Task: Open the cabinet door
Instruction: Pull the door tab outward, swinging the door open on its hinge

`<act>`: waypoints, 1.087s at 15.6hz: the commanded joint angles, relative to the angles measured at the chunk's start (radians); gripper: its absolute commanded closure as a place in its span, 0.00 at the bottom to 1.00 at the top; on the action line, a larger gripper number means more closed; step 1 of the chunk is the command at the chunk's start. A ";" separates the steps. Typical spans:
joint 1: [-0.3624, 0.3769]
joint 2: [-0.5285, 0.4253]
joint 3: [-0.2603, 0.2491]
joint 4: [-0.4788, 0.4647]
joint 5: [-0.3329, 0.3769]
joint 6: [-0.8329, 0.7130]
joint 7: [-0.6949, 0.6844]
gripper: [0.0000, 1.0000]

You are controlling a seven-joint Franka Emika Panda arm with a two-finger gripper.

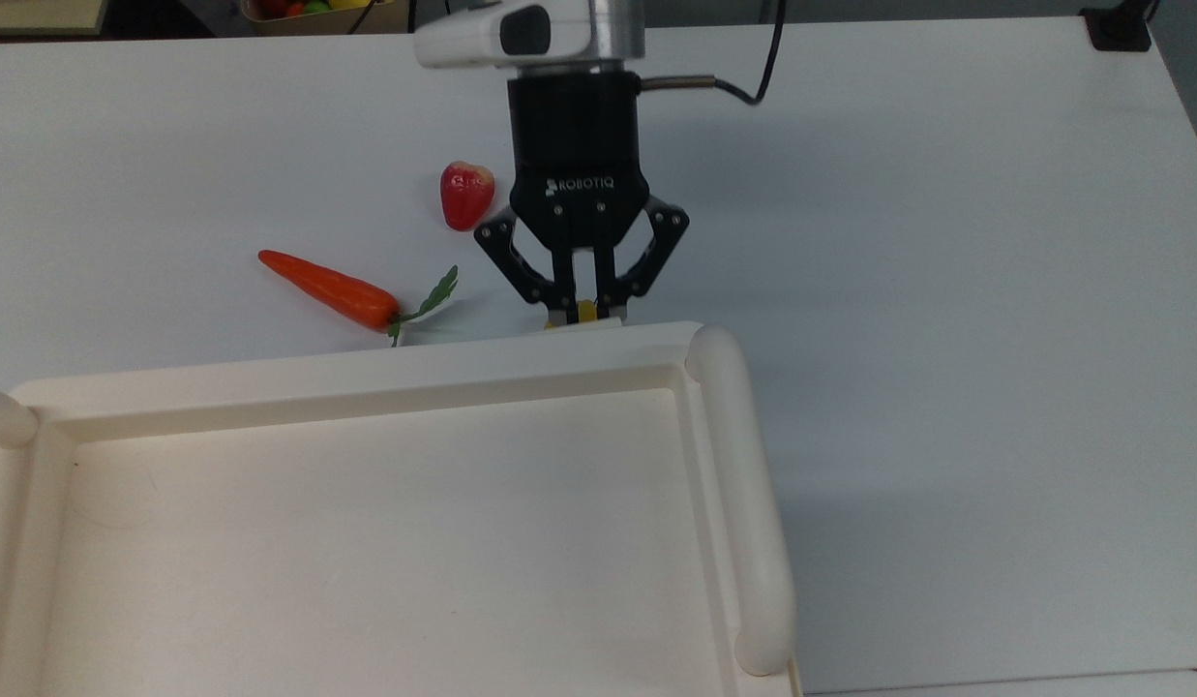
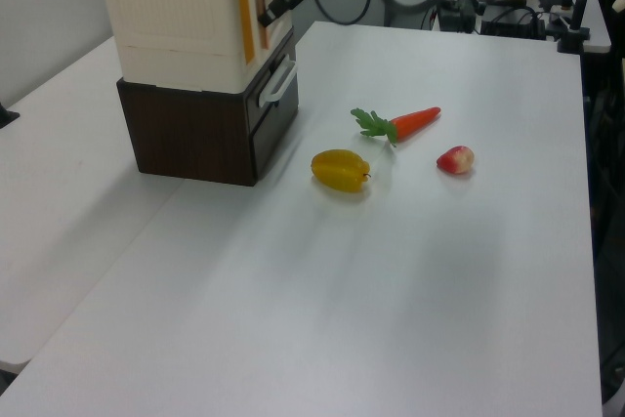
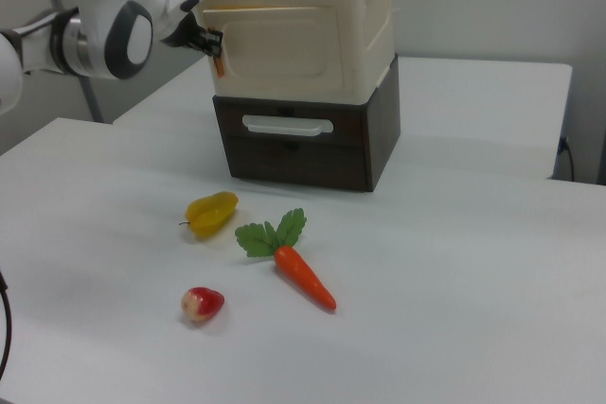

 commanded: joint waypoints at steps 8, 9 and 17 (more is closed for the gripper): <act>-0.126 -0.293 0.021 -0.251 0.005 -0.512 0.048 0.96; -0.143 -0.309 0.018 -0.249 0.005 -0.581 0.048 0.85; -0.210 -0.370 0.008 -0.248 -0.008 -0.849 0.014 0.00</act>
